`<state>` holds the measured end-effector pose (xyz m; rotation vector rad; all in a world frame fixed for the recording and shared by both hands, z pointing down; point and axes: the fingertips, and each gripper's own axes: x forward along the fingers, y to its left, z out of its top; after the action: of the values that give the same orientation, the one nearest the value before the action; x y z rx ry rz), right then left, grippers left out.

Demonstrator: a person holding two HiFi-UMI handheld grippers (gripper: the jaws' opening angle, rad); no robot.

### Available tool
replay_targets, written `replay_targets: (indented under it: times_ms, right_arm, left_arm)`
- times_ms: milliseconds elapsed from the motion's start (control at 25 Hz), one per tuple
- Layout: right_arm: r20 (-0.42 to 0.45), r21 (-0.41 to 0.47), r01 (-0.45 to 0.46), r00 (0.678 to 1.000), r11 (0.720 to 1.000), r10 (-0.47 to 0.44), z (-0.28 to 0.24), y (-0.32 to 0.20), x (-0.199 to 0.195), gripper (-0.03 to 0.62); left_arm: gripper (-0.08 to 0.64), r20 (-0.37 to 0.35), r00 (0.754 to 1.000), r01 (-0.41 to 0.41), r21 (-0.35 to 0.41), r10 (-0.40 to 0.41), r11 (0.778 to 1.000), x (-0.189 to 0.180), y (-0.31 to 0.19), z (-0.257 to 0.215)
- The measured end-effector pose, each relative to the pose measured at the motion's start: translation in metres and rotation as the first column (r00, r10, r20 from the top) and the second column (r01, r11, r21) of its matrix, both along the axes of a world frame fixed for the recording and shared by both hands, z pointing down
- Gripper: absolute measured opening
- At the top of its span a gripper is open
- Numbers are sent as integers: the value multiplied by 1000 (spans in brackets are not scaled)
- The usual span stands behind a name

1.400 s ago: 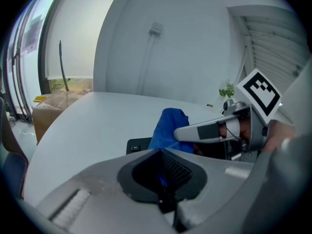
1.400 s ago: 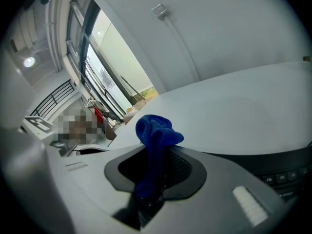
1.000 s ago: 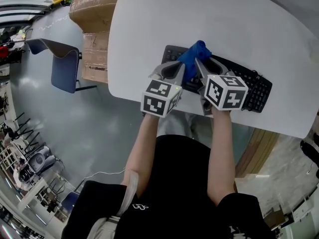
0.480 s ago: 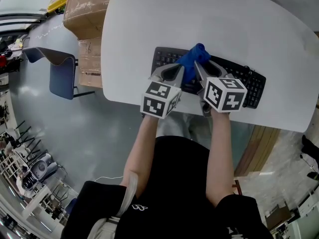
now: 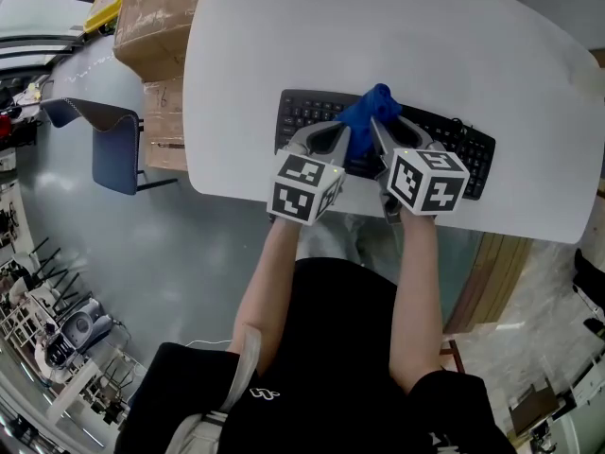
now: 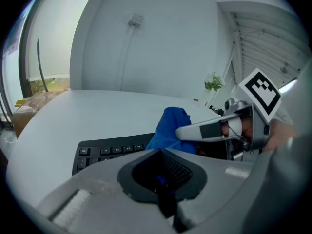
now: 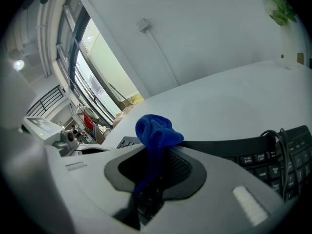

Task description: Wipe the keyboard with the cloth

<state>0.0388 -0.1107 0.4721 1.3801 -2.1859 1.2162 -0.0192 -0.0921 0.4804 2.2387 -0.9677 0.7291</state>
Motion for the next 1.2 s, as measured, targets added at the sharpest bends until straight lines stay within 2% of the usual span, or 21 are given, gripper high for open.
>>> replay_targets:
  times_ms: [1200]
  right_arm:
    - [11,20,-132,991,991,131,-2,23,83,92]
  left_arm:
    - [-2,28,987,-157,-3,157,988,84,15,7]
